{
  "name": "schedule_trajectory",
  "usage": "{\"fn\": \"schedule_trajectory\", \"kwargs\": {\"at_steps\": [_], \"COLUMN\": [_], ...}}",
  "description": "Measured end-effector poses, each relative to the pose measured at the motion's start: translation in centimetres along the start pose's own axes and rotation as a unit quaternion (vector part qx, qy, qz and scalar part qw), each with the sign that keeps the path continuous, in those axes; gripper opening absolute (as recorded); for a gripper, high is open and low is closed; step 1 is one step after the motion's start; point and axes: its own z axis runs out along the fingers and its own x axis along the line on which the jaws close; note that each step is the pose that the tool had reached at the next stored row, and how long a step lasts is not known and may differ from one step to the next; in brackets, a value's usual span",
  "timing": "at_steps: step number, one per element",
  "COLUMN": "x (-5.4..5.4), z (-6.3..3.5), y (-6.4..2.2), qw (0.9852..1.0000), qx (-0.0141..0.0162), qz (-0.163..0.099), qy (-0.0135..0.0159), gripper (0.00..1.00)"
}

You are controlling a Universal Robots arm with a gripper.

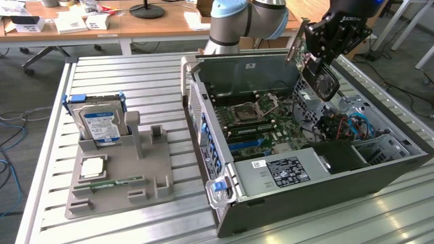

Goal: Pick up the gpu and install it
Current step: 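Insert the gpu into the slot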

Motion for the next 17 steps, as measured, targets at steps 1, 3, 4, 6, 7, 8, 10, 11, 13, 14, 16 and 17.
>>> {"fn": "schedule_trajectory", "kwargs": {"at_steps": [1, 3, 4, 6, 7, 8, 10, 11, 13, 14, 16, 17], "x": [0.00, 0.00, 0.00, 0.00, 0.00, 0.00, 0.00, 0.00, 0.00, 0.00, 0.00, 0.00], "z": [0.00, 0.00, 0.00, 0.02, 0.02, 0.03, 0.04, 0.05, 0.06, 0.07, 0.08, 0.09], "y": [0.00, 0.00, 0.00, 0.00, 0.00, 0.00, 0.00, 0.00, 0.00, 0.00, 0.00, -0.01], "qw": [1.0000, 1.0000, 0.9999, 0.9995, 0.9992, 0.9988, 0.9977, 0.9970, 0.9955, 0.9946, 0.9925, 0.9913], "qx": [0.0000, 0.0000, 0.0000, -0.0002, -0.0003, -0.0003, -0.0005, -0.0005, -0.0007, -0.0007, -0.0009, -0.0009], "qz": [0.000, -0.007, -0.014, -0.032, -0.041, -0.050, -0.068, -0.077, -0.095, -0.104, -0.122, -0.131], "qy": [0.0000, 0.0004, 0.0008, 0.0019, 0.0025, 0.0030, 0.0042, 0.0047, 0.0058, 0.0063, 0.0074, 0.0080], "gripper": [0.26, 0.26, 0.26, 0.26, 0.26, 0.26, 0.26, 0.26, 0.26, 0.26, 0.26, 0.26]}}
